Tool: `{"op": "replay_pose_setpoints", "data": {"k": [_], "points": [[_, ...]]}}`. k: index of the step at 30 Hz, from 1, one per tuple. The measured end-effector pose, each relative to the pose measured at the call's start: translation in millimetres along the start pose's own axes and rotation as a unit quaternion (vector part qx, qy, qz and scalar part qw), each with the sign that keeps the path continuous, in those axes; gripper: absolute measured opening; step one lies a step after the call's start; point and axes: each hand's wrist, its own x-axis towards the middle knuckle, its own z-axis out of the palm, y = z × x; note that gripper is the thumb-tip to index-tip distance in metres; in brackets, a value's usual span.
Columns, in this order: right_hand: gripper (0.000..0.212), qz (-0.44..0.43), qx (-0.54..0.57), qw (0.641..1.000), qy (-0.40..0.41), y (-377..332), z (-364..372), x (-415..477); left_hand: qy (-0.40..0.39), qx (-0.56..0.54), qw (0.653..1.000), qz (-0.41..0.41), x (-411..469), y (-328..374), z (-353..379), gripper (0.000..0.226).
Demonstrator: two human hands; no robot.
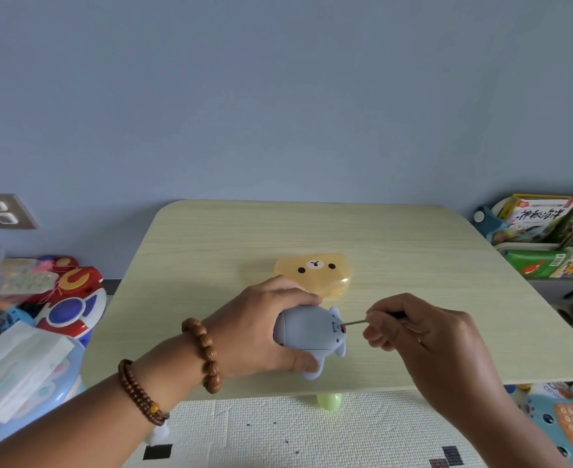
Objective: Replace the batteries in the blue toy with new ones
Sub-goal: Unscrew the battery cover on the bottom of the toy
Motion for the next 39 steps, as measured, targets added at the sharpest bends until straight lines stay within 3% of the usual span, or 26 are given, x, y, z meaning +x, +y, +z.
{"op": "replay_pose_setpoints", "data": {"k": [11, 14, 17, 20, 24, 26, 30, 35, 39], "points": [[0.012, -0.001, -0.023, 0.999, -0.038, 0, -1, 6, -0.003, 0.004, 1.000, 0.004, 1, -1, 0, 0.084], [0.016, -0.036, -0.111, 0.992, -0.055, -6, -6, 15, 0.001, 0.001, 1.000, 0.006, 1, -2, 1, 0.083], [0.031, -0.099, -0.242, 0.963, -0.063, -13, -4, 25, 0.003, 0.002, 1.000, 0.004, 2, -3, 3, 0.083], [0.040, -0.099, -0.323, 0.935, -0.104, -17, 1, 27, 0.001, 0.009, 1.000, 0.006, 2, -4, 4, 0.083], [0.007, -0.084, -0.271, 0.943, -0.174, -22, -12, 27, 0.012, 0.009, 1.000, 0.000, 0, -5, 3, 0.085], [0.009, -0.097, -0.291, 0.931, -0.196, -24, -16, 29, 0.014, -0.003, 1.000, -0.003, -1, -6, 3, 0.084], [0.041, -0.132, -0.364, 0.907, -0.165, -19, -10, 34, 0.014, -0.002, 1.000, -0.004, 0, -5, 3, 0.083], [0.025, -0.081, -0.328, 0.921, -0.194, -26, -9, 27, 0.019, 0.003, 1.000, -0.007, -1, -4, 2, 0.083], [0.015, -0.089, -0.335, 0.914, -0.212, -29, -13, 30, 0.019, -0.007, 1.000, -0.009, -1, -3, 3, 0.081]]}}
